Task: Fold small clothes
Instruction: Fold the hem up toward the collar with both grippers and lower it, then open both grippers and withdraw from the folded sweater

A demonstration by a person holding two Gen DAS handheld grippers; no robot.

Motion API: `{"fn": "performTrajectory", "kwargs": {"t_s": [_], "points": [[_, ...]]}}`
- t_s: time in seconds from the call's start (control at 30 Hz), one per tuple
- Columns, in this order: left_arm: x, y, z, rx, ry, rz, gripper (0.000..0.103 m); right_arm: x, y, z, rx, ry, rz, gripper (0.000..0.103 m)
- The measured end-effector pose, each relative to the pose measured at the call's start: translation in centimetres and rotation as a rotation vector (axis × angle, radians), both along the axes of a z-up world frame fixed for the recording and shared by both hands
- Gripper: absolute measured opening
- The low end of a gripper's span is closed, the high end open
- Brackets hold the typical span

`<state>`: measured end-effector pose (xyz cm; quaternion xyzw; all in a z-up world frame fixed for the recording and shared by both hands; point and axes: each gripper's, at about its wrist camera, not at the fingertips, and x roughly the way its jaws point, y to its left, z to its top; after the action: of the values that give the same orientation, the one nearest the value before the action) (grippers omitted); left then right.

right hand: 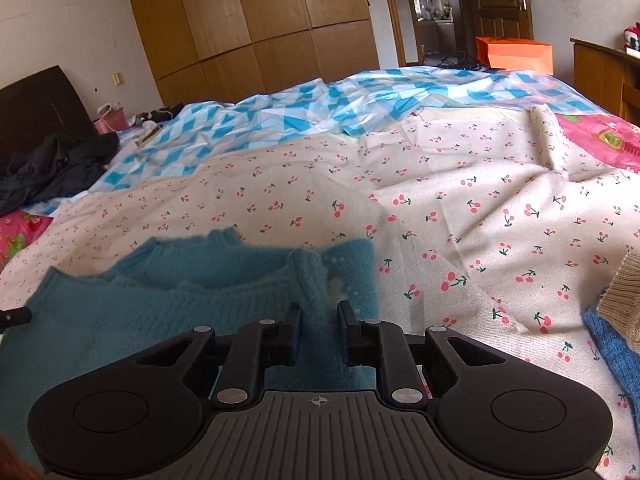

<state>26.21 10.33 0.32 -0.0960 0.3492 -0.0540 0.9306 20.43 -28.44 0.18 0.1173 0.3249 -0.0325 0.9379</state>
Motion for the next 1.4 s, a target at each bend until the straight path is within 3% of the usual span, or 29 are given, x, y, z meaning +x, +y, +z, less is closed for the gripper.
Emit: {"fn": "performTrajectory", "kwargs": {"t_s": [0.13,0.33,0.57,0.67,0.73,0.83,0.87,1.13,1.2,1.3,1.4], "points": [[1.5,-0.6,-0.7,0.048,0.04,-0.035,0.06,0.8,-0.2,-0.5,0.026,0.029,0.017,0.023],[0.7,-2.2,0.6,0.153,-0.056,-0.122,0.059,0.9,0.2,-0.7,0.002,0.039,0.029,0.025],[2.6,-3.4,-0.2,0.195,0.007,-0.206,0.059,0.4,-0.2,-0.4,0.06,0.025,0.033,0.025],[3.0,-3.2,-0.3,0.18,0.044,-0.205,0.057,0.8,0.0,-0.7,0.023,0.052,0.042,0.025],[2.6,-3.2,-0.1,0.183,0.042,-0.198,0.049,0.9,0.2,-0.9,0.001,0.063,0.043,0.022],[1.8,-3.2,0.5,0.201,0.025,-0.195,0.024,0.5,0.5,-0.4,-0.012,0.052,0.024,0.011],[1.6,-3.1,0.8,0.191,0.018,-0.194,0.02,0.2,0.5,0.1,0.005,0.035,0.018,0.011],[1.8,-2.0,2.7,0.123,-0.054,-0.125,0.018,-0.7,-1.1,5.6,0.123,-0.18,-0.043,0.009],[2.5,-2.1,1.5,0.133,-0.024,-0.104,0.018,0.6,-1.3,4.1,0.109,-0.14,-0.074,0.009],[2.9,-2.5,-0.6,0.174,0.003,-0.095,0.019,2.9,-1.7,-0.5,0.107,0.001,-0.123,0.009],[2.4,-2.7,-0.9,0.195,-0.015,-0.1,0.02,3.0,-1.5,-1.8,0.101,0.008,-0.141,0.009]]}}
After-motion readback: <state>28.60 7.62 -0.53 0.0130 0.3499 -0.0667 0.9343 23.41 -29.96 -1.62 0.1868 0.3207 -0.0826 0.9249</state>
